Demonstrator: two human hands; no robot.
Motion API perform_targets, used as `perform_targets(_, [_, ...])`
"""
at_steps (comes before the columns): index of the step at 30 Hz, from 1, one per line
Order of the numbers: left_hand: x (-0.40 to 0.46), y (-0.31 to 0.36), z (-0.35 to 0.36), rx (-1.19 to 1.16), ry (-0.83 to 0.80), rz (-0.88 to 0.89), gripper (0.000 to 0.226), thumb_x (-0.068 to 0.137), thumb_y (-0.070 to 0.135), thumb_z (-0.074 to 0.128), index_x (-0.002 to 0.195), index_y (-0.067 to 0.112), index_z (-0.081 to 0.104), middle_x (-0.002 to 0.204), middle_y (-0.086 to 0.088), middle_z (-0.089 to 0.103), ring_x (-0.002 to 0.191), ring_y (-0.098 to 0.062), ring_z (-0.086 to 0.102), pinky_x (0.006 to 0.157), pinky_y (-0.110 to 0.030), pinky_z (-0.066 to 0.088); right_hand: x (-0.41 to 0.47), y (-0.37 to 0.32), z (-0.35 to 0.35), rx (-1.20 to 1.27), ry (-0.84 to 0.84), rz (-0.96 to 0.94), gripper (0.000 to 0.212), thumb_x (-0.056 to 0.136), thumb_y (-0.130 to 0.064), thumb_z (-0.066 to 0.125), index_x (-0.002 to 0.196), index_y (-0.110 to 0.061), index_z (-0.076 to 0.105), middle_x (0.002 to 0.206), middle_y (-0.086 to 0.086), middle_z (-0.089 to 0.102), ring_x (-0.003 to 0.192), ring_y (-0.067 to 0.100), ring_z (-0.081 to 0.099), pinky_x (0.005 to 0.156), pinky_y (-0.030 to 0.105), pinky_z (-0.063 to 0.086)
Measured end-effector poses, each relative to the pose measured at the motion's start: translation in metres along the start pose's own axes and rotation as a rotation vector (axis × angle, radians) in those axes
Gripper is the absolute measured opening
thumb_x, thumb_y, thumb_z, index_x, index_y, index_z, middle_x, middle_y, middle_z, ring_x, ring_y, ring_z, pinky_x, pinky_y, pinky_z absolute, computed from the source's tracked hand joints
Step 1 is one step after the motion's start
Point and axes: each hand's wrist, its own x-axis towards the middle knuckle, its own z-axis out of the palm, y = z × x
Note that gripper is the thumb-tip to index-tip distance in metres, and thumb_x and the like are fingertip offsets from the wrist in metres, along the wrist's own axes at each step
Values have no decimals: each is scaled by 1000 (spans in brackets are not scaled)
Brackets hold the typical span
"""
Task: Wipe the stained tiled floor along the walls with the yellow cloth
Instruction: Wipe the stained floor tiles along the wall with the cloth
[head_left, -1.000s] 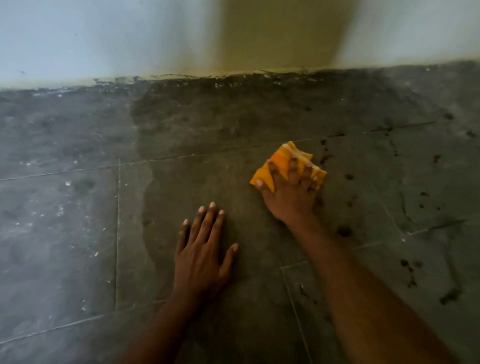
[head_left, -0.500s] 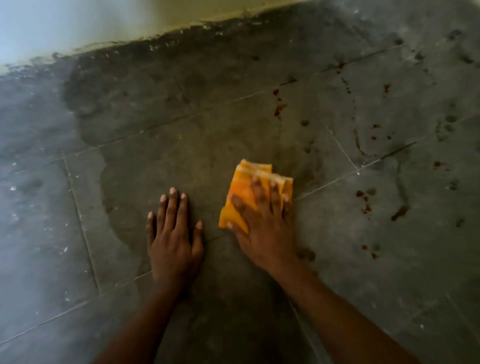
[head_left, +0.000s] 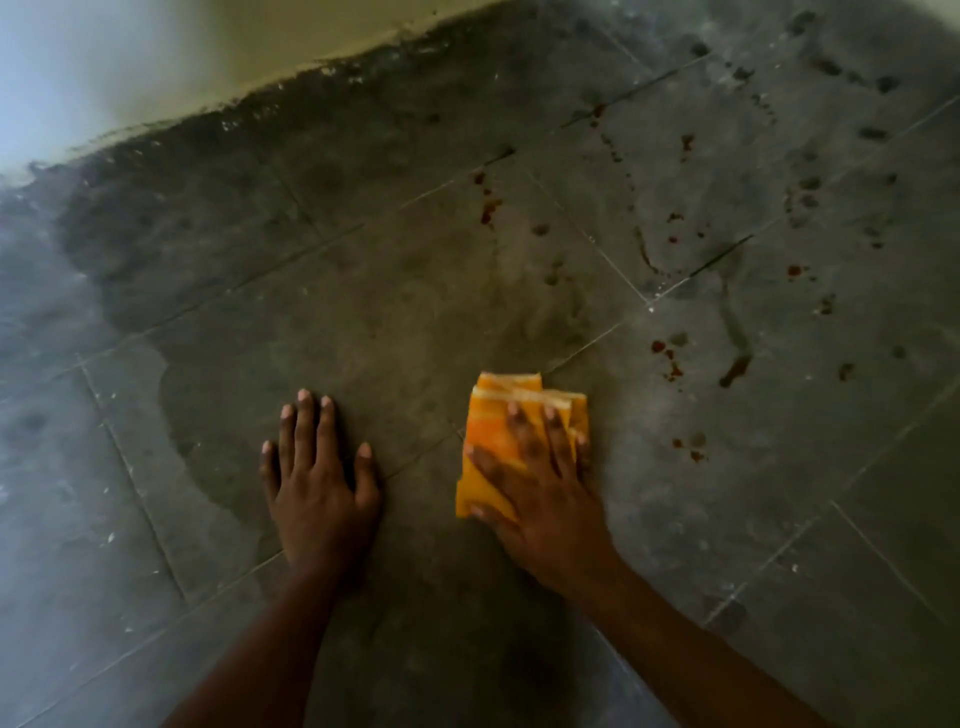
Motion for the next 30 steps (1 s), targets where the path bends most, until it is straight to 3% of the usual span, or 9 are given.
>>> perform_targets(3, [2,-1,1,3,2,-5,74,101,54,33,166,20,26,177,-1,15,164,-18,5,133,-50,6,-45,29,-4,-49,-20,2,66,96,-79,29,157,-58,23,175,2,7,160,40,9,120,69,20])
perform_targets(8, [0,-1,5,18,31,-4,73,99,53,37,165,20,30,176,-3,20,164,-20,11,133,-47,6,7,22,-5,78,73,478,63,97,-70,40,156,-50,34,175,10,11,157,48,11,122,69,7])
perform_targets(12, [-3,6,-6,48,7,-20,78,97,58,35,166,22,27,177,-1,17,164,-20,10,132,-52,10,-59,-2,-2,6,94,106,62,100,-66,43,158,-49,31,173,10,17,158,46,13,120,70,17])
perform_targets(15, [-3,6,-7,60,-17,-14,78,98,58,34,167,22,25,177,-1,15,164,-20,8,132,-52,7,-119,30,-7,-38,20,77,68,91,-70,52,155,-54,34,174,6,15,157,43,19,117,69,25])
perform_targets(19, [-2,4,0,70,-5,-10,77,98,56,36,166,21,26,177,-3,16,164,-22,9,132,-48,4,-92,72,-8,37,46,449,64,92,-70,47,153,-51,39,175,6,13,158,44,13,122,69,15])
perform_targets(21, [-3,5,0,83,-6,-2,77,98,56,35,166,20,26,177,-4,16,164,-23,10,132,-52,6,-70,61,-8,76,50,515,62,95,-69,43,154,-53,35,175,7,10,159,46,6,122,69,7])
perform_targets(26, [3,28,-14,184,-92,-11,89,89,65,39,164,17,31,176,-8,19,162,-31,16,129,-62,8,-143,44,-1,41,-3,-51,67,92,-65,56,154,-54,37,173,7,19,158,45,11,118,69,23])
perform_targets(28, [10,44,-9,183,-130,94,87,89,65,40,163,20,33,175,-9,21,162,-31,17,129,-61,9,-167,61,-4,34,10,-165,65,94,-68,55,155,-51,38,172,6,25,158,43,15,120,66,25])
perform_targets(30, [12,57,3,167,-153,201,84,93,63,37,165,22,28,176,-8,17,163,-29,13,130,-58,8,-172,77,-6,16,-15,-154,64,94,-68,54,155,-52,38,172,5,24,159,40,15,120,66,24])
